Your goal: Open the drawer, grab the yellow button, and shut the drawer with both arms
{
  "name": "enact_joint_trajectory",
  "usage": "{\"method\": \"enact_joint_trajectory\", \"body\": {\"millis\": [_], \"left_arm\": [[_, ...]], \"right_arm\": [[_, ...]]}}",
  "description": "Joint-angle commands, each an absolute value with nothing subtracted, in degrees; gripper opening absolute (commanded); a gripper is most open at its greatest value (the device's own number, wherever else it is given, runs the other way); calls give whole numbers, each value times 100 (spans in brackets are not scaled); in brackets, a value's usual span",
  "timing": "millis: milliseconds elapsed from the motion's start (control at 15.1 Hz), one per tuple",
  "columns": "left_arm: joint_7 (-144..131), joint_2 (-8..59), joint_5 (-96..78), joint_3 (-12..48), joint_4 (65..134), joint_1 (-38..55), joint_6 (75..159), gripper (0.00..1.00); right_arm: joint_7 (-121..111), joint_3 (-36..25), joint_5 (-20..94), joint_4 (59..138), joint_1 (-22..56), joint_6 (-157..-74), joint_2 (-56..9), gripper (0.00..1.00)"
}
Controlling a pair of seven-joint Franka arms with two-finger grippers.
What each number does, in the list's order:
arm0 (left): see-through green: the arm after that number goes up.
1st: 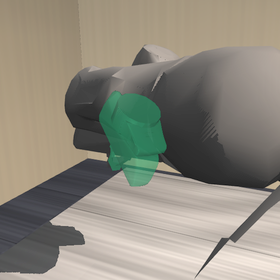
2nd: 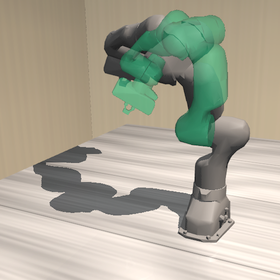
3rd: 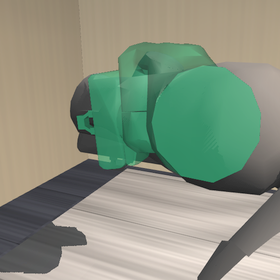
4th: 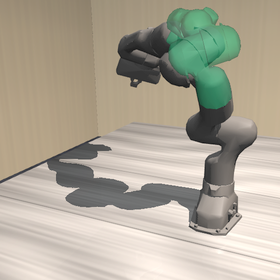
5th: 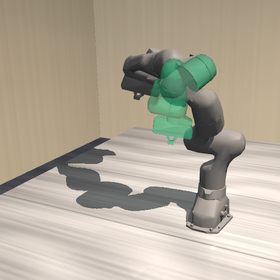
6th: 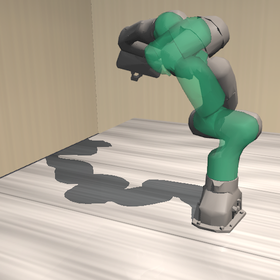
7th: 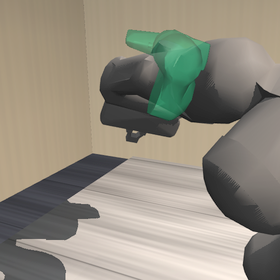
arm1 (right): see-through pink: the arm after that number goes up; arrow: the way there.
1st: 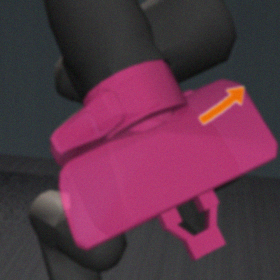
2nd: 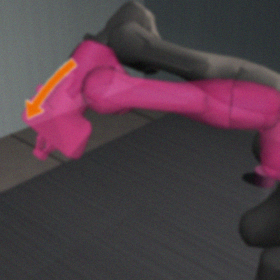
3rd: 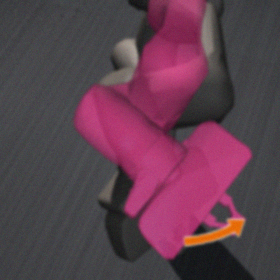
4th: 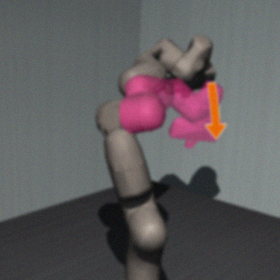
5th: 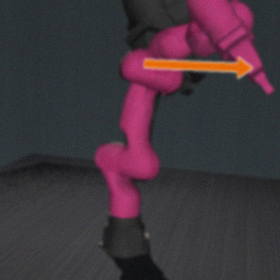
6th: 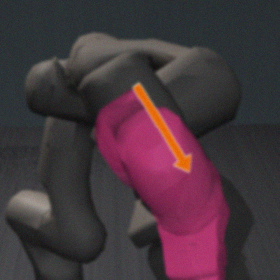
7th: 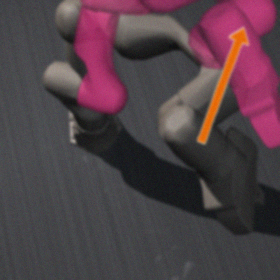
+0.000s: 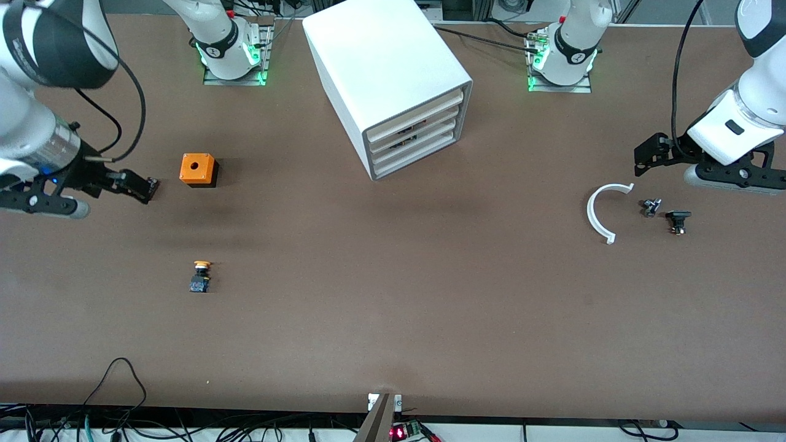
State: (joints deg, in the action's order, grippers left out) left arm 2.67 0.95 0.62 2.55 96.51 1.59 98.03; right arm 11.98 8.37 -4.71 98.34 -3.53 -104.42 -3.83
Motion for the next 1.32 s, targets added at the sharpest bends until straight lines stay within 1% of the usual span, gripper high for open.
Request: {"method": "enact_joint_trajectory", "body": {"millis": [0, 198, 265, 463, 595, 794, 1058, 1257], "left_arm": [[413, 9, -26, 167, 9694, 220, 9756, 100], [404, 9, -26, 202, 9686, 237, 9756, 100], [396, 9, -26, 228, 9686, 237, 9756, 100], [396, 9, -26, 246, 9686, 229, 9756, 100], [378, 9, -26, 246, 9686, 229, 9756, 100], [378, 9, -26, 255, 9686, 229, 9756, 100], [387, 9, -26, 255, 9686, 229, 9756, 100], [413, 9, -35, 255, 9694, 211, 9730, 100]], "right_arm": [[1248, 879, -387, 9714, -369, -10126, -167, 100], [1187, 914, -325, 9370, -360, -9792, -220, 100], [1143, 1001, -221, 9300, -360, -9748, -220, 100], [1143, 976, 201, 8992, -378, -9423, -220, 100], [1099, 984, 167, 8860, -387, -9300, -229, 100], [1107, 1002, 150, 8500, -369, -9097, -413, 100], [556, 993, 132, 8499, -378, -8974, -396, 100], [589, 1002, 35, 8481, -369, -8982, -396, 100]]}}
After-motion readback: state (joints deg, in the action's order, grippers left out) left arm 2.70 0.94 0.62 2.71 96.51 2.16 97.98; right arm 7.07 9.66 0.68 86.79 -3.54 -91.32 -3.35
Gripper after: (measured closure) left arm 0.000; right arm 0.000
